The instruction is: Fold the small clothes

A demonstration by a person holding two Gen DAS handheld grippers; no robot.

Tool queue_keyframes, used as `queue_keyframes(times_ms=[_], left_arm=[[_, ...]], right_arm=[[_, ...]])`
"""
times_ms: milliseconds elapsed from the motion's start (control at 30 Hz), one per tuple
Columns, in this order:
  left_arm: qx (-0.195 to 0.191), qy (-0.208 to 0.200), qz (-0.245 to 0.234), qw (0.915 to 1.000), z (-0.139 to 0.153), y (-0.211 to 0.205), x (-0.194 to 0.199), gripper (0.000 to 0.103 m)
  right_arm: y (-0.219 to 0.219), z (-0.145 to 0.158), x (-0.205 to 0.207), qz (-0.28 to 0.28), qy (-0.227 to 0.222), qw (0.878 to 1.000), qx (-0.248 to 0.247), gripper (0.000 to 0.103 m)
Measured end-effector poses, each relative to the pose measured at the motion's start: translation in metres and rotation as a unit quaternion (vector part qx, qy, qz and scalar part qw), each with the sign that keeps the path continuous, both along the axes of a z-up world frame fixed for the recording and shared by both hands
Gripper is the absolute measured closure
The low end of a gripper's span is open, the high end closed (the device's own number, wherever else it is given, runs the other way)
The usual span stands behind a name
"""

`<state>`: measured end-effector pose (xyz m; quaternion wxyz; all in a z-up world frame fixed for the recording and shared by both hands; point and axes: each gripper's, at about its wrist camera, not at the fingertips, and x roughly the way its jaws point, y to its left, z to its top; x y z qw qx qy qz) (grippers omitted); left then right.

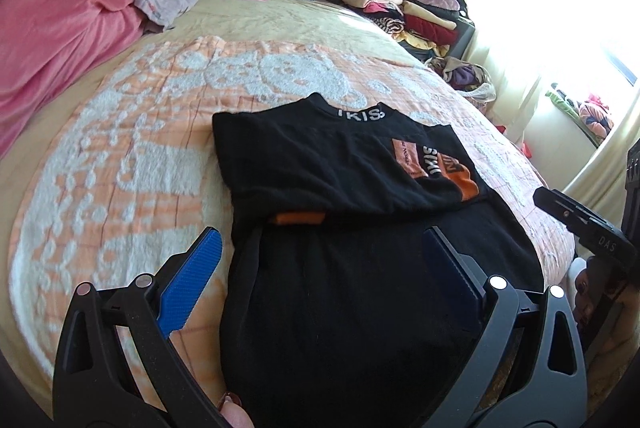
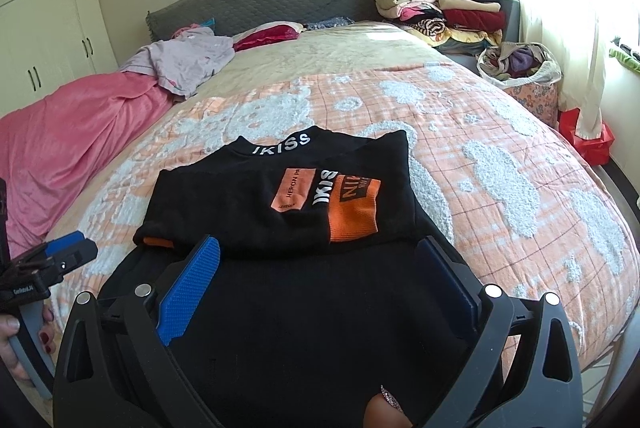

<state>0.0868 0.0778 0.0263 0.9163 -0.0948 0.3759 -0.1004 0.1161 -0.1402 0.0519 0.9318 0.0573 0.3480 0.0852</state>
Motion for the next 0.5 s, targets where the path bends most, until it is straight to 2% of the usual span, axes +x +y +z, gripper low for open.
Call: queue_keyframes(times_ms=[500], left_arm=[[-0.004,-0.013,0.038,0.9992,0.005,0.014,-0.037,0.010]], right_arm=[[-0.009,0.008,-0.026,0.005,-0.013,1.000,0.000,0.005]])
